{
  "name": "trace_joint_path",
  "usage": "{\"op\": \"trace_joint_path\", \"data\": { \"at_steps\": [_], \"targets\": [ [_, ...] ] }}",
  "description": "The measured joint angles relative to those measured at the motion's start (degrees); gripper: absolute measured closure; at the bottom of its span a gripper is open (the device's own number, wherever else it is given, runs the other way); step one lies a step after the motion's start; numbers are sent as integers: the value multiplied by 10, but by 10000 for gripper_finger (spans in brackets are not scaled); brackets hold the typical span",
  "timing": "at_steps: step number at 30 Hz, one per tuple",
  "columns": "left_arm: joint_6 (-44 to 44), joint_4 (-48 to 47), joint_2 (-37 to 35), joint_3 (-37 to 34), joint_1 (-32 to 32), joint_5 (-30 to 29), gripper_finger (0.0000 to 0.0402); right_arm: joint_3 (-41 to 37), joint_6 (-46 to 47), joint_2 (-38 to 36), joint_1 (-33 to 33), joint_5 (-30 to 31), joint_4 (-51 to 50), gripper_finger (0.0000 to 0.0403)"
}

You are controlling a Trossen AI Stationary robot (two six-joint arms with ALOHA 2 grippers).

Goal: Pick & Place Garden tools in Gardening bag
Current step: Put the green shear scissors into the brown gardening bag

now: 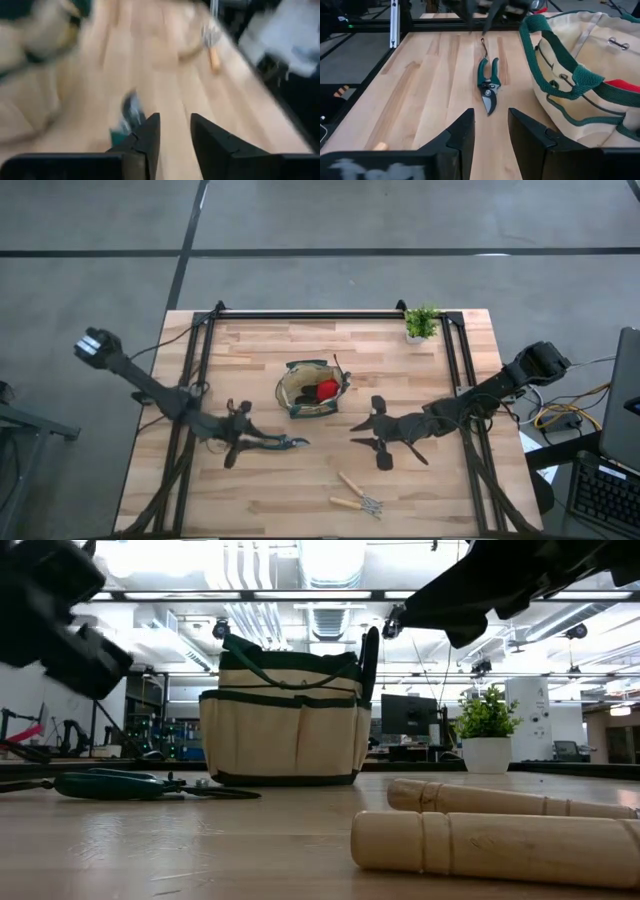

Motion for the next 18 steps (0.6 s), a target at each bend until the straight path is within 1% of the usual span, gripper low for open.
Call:
{"op": "trace_joint_path", "data": {
  "at_steps": [4, 8, 12, 16, 18],
  "targets": [
    [-47, -89, 67, 34, -32, -47, 276, 0, 0, 0, 0, 11, 0, 302],
    [-68, -138, 127, 68, -36, -64, 276, -1, 0, 0, -1, 12, 4, 310],
    [-68, -147, 176, 100, -36, -68, 276, -1, -2, 0, -1, 12, 12, 316],
    [-76, -181, 223, 119, -34, -44, 276, -1, -2, 0, 0, 12, 14, 321],
    [-90, -185, 244, 123, -33, -44, 276, -1, -2, 0, 0, 12, 14, 323]
  ]
}}
